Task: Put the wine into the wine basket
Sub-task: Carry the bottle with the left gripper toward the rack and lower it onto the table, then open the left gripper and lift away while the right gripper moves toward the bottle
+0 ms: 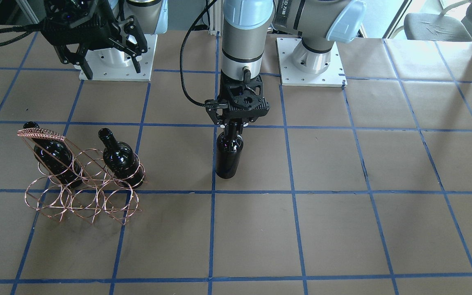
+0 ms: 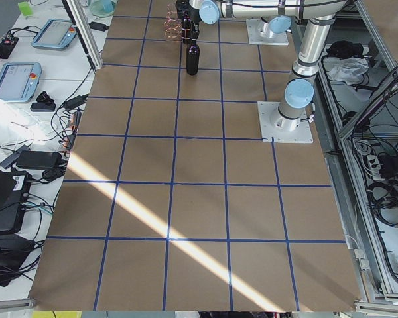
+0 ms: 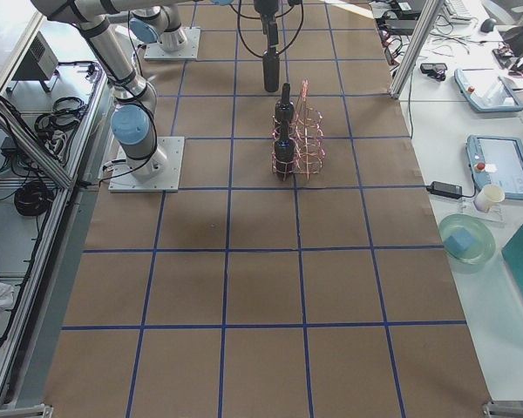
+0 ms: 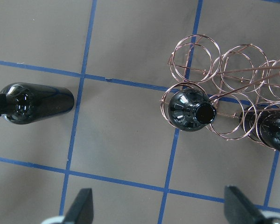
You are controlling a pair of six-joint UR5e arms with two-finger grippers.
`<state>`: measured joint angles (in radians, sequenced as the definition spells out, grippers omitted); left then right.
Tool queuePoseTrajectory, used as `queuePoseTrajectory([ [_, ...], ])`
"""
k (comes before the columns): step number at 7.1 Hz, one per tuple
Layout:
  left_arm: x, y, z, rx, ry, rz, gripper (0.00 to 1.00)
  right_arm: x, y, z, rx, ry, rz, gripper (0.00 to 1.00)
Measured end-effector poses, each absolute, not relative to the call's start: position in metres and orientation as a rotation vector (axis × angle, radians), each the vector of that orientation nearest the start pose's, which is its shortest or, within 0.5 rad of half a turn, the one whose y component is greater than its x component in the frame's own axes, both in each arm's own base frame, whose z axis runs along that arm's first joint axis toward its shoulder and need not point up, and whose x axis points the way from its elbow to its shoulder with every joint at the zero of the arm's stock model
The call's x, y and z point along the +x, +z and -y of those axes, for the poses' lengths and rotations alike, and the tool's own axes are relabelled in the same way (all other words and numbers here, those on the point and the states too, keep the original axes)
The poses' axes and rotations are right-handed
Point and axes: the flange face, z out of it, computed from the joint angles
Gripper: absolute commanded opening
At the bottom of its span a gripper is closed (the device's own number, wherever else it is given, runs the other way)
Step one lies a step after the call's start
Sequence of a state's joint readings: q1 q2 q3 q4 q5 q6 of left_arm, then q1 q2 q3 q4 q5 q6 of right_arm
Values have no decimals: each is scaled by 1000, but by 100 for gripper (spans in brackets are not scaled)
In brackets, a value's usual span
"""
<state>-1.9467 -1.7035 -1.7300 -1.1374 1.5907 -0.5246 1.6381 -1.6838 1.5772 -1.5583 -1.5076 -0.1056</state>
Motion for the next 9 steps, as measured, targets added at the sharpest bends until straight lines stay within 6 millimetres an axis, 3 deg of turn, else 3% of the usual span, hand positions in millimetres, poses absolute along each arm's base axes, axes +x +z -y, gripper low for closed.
queuePoseTrajectory([
  [4, -323, 383, 460, -255, -213, -3163, 0, 165, 535, 443, -272, -153, -3115, 100],
  [5, -323, 382, 459, -258, -210, -3162, 37, 164, 535, 444, -271, -157, -3123, 100],
  [6, -323, 380, 459, -259, -203, -3159, 99, 163, 534, 445, -271, -158, -3135, 100],
  [9, -322, 383, 458, -293, -202, -3163, 100, 160, 527, 451, -273, -134, -3172, 100],
])
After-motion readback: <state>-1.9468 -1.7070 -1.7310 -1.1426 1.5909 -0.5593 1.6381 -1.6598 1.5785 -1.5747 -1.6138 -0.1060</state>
